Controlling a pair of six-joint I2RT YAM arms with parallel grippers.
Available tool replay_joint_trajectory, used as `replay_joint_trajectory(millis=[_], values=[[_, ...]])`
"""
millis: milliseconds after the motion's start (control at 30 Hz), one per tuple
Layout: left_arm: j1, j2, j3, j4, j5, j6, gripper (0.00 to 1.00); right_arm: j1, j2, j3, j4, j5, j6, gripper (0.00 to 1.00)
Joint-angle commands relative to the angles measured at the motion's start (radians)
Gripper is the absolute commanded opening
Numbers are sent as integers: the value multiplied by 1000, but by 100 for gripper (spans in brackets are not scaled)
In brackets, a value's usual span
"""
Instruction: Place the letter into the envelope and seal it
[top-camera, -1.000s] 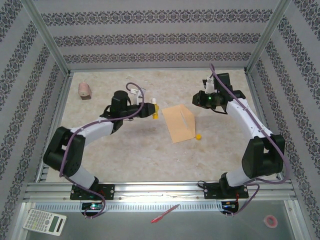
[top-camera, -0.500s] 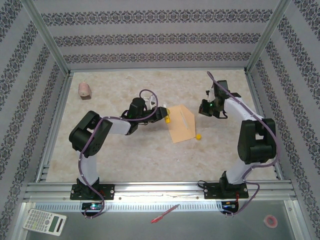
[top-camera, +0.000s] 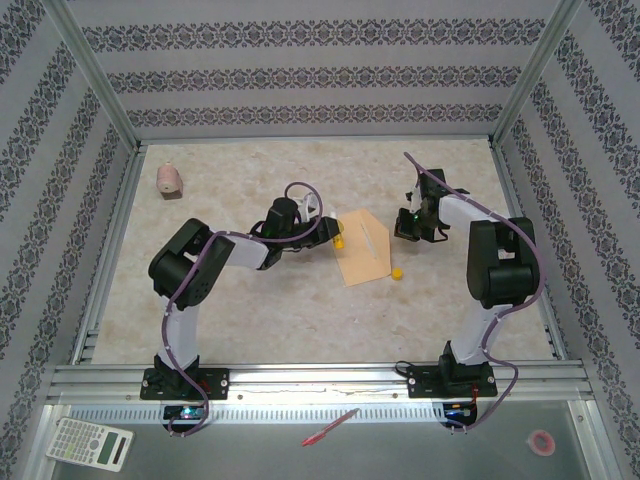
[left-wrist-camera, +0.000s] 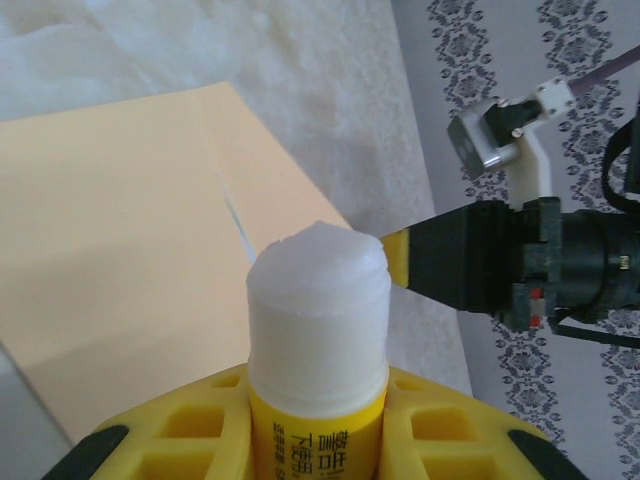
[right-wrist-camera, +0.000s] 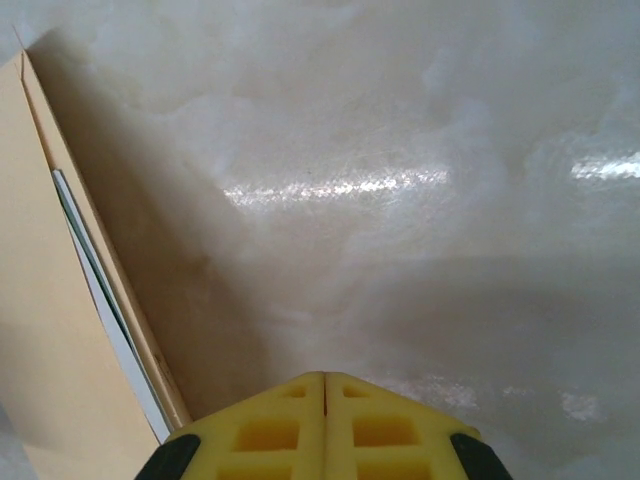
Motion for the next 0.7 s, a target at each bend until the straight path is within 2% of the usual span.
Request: replay_joint_trajectory(millis=[0, 667], values=[[-20, 9, 35, -11, -5, 47, 2, -8, -2, -6, 23, -31, -14, 0], [-28, 85, 69, -20, 3, 70, 2, -14, 26, -17, 79, -150, 20, 0]])
